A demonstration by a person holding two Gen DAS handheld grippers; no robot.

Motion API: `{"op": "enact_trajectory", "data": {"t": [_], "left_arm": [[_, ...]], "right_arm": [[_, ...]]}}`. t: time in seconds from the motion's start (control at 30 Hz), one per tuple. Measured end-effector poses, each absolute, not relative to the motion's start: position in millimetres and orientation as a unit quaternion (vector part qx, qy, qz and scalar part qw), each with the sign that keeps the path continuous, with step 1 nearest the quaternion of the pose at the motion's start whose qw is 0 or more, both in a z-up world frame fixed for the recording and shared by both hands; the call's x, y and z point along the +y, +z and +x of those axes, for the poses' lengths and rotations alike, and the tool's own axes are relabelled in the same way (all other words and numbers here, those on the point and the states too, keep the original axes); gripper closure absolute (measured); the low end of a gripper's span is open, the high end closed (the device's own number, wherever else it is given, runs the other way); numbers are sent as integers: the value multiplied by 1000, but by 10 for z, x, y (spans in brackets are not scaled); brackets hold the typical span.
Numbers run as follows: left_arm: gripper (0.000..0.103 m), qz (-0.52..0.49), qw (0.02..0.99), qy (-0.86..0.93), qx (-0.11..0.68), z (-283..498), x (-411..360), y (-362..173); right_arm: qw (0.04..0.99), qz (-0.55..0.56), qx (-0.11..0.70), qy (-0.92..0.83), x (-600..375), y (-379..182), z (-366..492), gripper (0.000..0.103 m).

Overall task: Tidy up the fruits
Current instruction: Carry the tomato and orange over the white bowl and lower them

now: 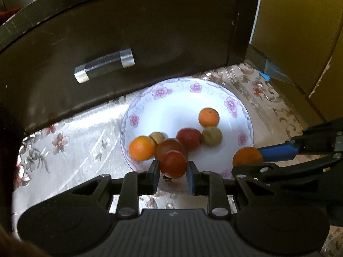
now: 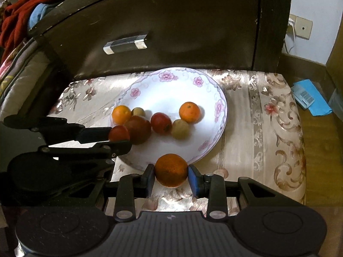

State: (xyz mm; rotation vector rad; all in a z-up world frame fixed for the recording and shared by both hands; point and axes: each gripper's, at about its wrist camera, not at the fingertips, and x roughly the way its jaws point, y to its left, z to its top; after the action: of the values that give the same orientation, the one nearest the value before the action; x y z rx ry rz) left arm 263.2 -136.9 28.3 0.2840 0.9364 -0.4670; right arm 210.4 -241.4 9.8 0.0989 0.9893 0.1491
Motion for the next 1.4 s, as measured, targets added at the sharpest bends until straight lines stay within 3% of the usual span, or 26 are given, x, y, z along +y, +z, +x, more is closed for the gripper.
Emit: {"op": "enact_trajectory", "data": {"t": [1.4], "left_arm": [[67, 97, 866, -219, 438, 3028, -1466, 176]], "right_arm": [[892, 61, 443, 57, -2597, -36, 2549, 72]]}}
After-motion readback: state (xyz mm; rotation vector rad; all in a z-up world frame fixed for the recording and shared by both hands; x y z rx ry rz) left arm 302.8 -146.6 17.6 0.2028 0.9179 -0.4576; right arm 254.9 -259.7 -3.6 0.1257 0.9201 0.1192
